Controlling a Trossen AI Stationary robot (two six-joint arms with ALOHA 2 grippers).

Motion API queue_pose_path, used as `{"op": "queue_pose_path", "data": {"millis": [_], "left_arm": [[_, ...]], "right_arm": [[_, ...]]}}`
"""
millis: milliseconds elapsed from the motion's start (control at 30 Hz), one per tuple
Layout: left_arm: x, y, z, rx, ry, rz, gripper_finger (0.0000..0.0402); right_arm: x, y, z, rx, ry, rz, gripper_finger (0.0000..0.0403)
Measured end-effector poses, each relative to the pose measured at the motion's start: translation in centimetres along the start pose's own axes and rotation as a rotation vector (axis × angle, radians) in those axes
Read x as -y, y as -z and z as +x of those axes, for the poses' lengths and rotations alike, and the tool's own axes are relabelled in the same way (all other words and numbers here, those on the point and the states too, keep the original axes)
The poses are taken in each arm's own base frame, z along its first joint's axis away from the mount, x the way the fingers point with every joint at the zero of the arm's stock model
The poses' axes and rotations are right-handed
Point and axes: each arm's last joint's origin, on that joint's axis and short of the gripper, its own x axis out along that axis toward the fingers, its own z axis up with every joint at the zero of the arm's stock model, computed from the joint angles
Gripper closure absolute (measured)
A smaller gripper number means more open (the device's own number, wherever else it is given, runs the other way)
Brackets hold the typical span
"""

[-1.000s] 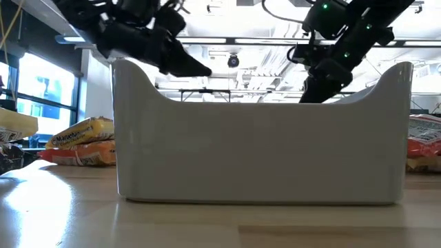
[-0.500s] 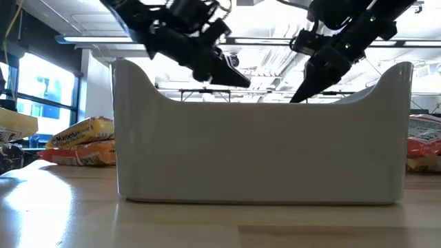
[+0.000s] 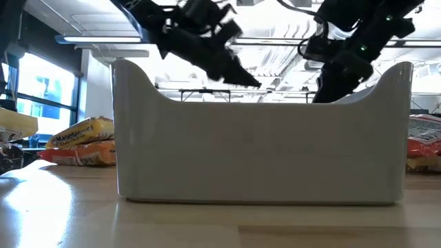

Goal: Sort Maruchan noodles
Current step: Put the orange noodle pack into the transparent bin

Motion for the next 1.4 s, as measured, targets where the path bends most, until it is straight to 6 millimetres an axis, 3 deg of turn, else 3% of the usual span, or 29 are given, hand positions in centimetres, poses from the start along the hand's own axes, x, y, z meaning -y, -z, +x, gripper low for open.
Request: {"op": "queue_pose_path", "data": {"millis": [200,333,433,633,733,833,1133,1200,1400], "left_arm": [[0.0,1.6,-3.7,0.123,-0.052,-0.161,0.0391],[0.4,2.4,-6.0,0.179,-0.104,-0.214,0.0395],[0.7,2.6,-7.3,0.186,-0.133,-0.225,0.0391],[0.9,2.2,-8.4,0.215,-0.146,-0.221,0.039],[1.0,2.2,-8.5,0.208,-0.14,-0.22,0.039],[1.1,2.3,-8.4,0.203,-0.13,-0.219,0.039],[1.1,2.5,-8.3,0.19,-0.124,-0.221,0.039],[1.1,2.5,-8.3,0.189,-0.124,-0.218,0.039],[1.2,2.5,-8.3,0.186,-0.124,-0.212,0.039]], "right_arm": [[-2.1,0.3,2.7,0.005,0.065,-0.103,0.021],[-2.9,0.6,5.2,-0.007,0.167,-0.209,0.0137],[-3.2,0.5,6.7,-0.027,0.196,-0.264,0.0115],[-3.2,0.3,9.2,-0.118,0.233,-0.354,0.0113],[-3.0,0.3,10.2,-0.177,0.238,-0.361,0.0127],[-3.0,0.3,10.8,-0.221,0.249,-0.379,0.0168],[-3.0,-0.4,10.6,-0.237,0.268,-0.403,0.0375],[-2.9,-0.6,10.3,-0.248,0.268,-0.406,0.0392],[-2.7,-1.2,8.7,-0.274,0.215,-0.363,0.0385]]}}
